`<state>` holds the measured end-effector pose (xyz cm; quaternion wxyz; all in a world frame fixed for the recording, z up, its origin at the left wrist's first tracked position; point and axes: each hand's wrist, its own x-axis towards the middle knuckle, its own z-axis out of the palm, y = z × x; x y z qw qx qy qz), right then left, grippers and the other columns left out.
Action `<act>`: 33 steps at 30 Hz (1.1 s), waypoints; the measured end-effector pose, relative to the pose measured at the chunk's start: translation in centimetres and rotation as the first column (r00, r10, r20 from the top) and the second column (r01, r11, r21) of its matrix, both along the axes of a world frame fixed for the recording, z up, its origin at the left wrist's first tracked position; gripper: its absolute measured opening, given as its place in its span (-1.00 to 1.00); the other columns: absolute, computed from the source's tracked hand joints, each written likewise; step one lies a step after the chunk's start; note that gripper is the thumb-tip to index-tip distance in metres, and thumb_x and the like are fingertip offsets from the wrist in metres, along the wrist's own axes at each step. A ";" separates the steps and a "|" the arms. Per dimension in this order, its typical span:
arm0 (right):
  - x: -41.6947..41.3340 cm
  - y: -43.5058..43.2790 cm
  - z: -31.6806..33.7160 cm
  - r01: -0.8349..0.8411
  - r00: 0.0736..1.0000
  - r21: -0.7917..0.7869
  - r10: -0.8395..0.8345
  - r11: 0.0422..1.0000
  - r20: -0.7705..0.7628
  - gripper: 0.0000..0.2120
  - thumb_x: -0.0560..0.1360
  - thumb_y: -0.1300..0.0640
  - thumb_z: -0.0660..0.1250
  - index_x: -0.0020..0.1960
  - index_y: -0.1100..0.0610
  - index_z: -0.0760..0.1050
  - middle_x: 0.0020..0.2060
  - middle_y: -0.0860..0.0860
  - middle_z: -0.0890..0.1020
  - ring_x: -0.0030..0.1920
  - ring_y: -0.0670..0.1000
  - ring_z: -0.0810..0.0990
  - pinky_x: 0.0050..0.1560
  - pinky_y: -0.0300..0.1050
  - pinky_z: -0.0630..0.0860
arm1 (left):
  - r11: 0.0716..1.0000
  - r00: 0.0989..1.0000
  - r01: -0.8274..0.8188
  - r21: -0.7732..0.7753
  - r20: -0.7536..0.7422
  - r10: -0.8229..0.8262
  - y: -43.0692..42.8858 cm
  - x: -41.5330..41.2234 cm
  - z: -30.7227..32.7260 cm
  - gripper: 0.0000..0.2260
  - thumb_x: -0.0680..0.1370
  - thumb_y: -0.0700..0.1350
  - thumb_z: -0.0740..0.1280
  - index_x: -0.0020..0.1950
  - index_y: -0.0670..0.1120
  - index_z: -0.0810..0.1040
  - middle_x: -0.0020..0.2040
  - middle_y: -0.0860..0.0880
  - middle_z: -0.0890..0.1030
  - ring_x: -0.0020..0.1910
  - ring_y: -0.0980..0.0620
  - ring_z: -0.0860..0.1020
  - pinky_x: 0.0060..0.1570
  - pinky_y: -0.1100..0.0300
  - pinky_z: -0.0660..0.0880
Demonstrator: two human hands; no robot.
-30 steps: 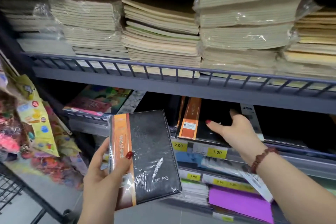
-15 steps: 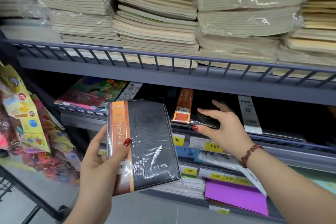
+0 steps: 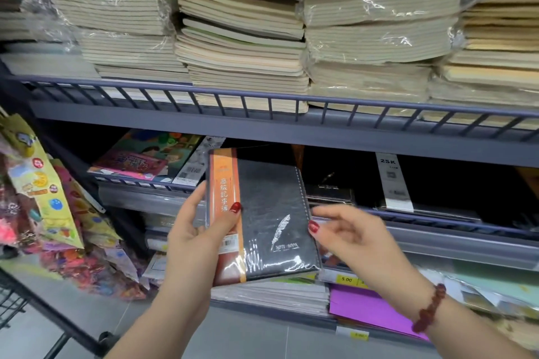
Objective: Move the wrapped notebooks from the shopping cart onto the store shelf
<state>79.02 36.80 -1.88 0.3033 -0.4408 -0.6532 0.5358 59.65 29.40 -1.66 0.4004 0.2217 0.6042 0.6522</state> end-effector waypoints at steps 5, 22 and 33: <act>1.0 -1.3 -0.6 -0.024 0.974 -0.294 -0.044 0.955 -0.221 -0.72 0.40 0.32 0.39 0.11 0.22 0.54 -0.36 0.20 0.50 -0.38 0.10 0.63 -0.36 -0.14 0.56 | 0.984 0.985 0.168 -0.064 -0.028 -0.170 2.3 0.9 0.2 -0.41 0.42 -0.19 0.46 0.35 0.23 0.38 -0.05 0.00 0.71 -0.09 0.00 0.67 -0.06 0.05 0.60; 1.3 2.2 0.6 0.249 0.932 0.303 -0.313 0.920 0.184 -0.33 0.24 0.06 0.57 0.31 0.06 0.46 -0.16 -0.13 0.48 -0.18 -0.20 0.47 -0.12 -0.45 0.41 | 0.968 0.952 0.241 0.068 -0.209 -0.222 4.8 0.2 -0.8 -0.52 0.36 -0.45 0.42 0.17 -0.03 0.57 0.12 0.02 0.64 0.12 0.21 0.59 0.03 0.40 0.51; 0.5 7.1 -0.7 0.234 0.937 0.229 -0.283 0.945 0.208 -0.24 0.34 -0.01 0.51 0.45 0.07 0.28 0.38 -0.03 0.42 0.39 -0.06 0.34 0.34 -0.24 0.25 | 0.964 0.888 0.250 -0.095 -0.375 -0.267 9.4 -0.7 -1.7 -0.59 0.42 -0.23 0.47 0.26 -0.05 0.55 0.16 0.02 0.62 0.16 0.04 0.57 0.16 0.20 0.49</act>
